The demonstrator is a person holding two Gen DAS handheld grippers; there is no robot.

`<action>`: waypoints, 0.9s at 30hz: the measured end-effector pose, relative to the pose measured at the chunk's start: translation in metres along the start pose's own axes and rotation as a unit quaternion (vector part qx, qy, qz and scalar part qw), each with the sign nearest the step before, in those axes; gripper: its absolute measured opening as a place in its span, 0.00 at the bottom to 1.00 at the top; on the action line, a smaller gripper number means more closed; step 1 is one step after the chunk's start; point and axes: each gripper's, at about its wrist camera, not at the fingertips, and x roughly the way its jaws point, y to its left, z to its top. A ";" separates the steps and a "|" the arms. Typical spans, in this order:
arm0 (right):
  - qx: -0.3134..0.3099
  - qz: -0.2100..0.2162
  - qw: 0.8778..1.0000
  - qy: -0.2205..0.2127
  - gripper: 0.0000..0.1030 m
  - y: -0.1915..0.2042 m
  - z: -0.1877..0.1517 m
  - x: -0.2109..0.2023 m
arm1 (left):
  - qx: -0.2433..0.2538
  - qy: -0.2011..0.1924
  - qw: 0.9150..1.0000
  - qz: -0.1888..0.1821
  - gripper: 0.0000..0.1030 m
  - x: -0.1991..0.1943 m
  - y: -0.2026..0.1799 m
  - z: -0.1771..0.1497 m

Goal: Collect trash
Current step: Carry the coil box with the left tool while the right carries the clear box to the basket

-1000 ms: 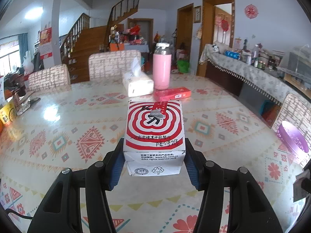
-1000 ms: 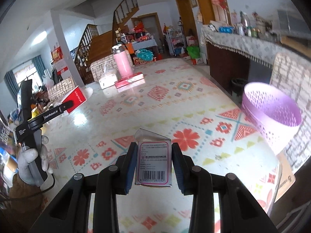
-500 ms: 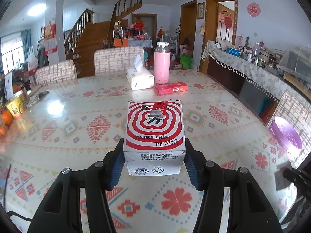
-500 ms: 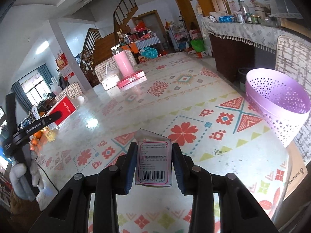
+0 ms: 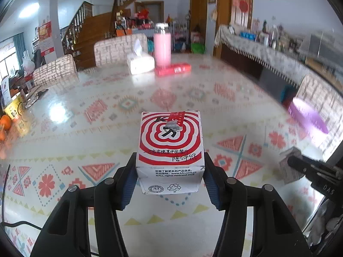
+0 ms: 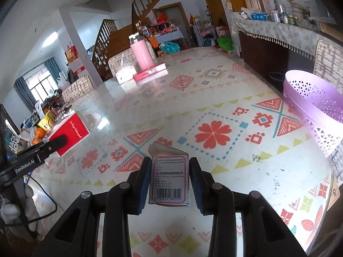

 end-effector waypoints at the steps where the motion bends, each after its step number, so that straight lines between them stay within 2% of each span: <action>1: -0.002 -0.001 1.000 0.003 0.38 0.001 -0.001 0.002 | 0.003 0.006 1.000 0.002 0.54 0.004 -0.002 -0.002; 6: -0.008 -0.003 1.000 0.019 0.40 0.002 -0.006 0.010 | -0.008 0.042 0.999 -0.006 0.57 0.026 -0.005 -0.009; 9: -0.008 -0.003 1.000 0.022 0.41 0.002 -0.007 0.012 | -0.011 0.048 0.999 -0.010 0.58 0.031 -0.004 -0.011; 13: -0.007 -0.008 1.000 0.027 0.54 0.001 -0.009 0.015 | -0.012 0.056 0.998 -0.007 0.61 0.038 -0.003 -0.012; 23: -0.025 -0.024 0.999 0.027 0.55 0.007 -0.012 0.018 | -0.032 0.080 0.996 -0.013 0.63 0.054 0.003 -0.011; 25: -0.029 -0.029 0.999 0.027 0.48 0.008 -0.012 0.017 | -0.029 0.067 0.997 -0.009 0.60 0.048 0.003 -0.011; 26: -0.033 -0.032 0.999 0.028 0.37 0.009 -0.013 0.017 | -0.025 0.061 0.998 -0.005 0.60 0.045 0.003 -0.011; 27: -0.035 -0.033 0.998 0.029 0.36 0.009 -0.013 0.018 | -0.021 0.054 0.998 -0.002 0.59 0.041 0.002 -0.010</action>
